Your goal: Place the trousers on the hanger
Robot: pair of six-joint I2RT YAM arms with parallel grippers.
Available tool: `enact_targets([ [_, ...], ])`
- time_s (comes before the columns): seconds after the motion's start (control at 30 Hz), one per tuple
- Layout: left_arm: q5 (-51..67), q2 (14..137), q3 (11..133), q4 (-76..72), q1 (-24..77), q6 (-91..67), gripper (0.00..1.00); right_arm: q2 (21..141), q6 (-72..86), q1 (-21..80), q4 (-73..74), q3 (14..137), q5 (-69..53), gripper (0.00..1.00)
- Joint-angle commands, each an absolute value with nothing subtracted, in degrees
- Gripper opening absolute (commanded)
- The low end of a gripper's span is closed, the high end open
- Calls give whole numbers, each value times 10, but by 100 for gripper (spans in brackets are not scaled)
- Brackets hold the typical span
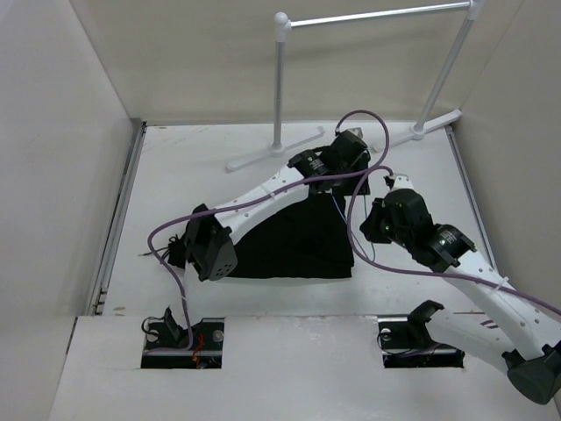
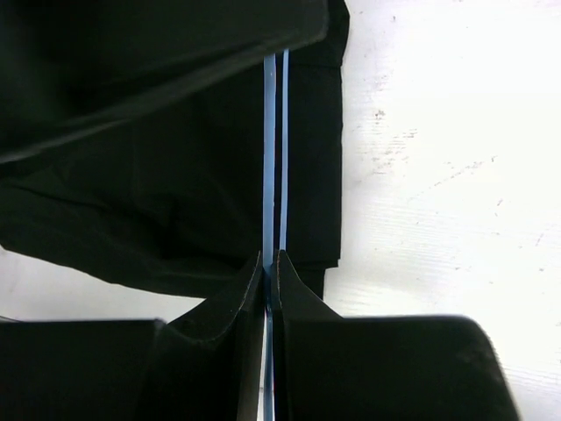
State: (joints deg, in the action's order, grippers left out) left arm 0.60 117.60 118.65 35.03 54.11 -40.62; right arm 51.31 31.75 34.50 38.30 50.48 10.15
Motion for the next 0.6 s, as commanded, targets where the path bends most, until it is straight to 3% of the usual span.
enact_targets([
  [0.0,3,1181,1213,346,530,-416,42,515,305,355,375,538,128,7],
  [0.1,5,1195,1225,352,526,-417,36,519,300,363,378,543,136,7],
  [0.33,12,1187,1222,344,526,-439,7,515,287,374,407,550,184,10],
  [0.57,-7,1083,1095,249,534,-491,2,456,304,366,426,573,135,49],
])
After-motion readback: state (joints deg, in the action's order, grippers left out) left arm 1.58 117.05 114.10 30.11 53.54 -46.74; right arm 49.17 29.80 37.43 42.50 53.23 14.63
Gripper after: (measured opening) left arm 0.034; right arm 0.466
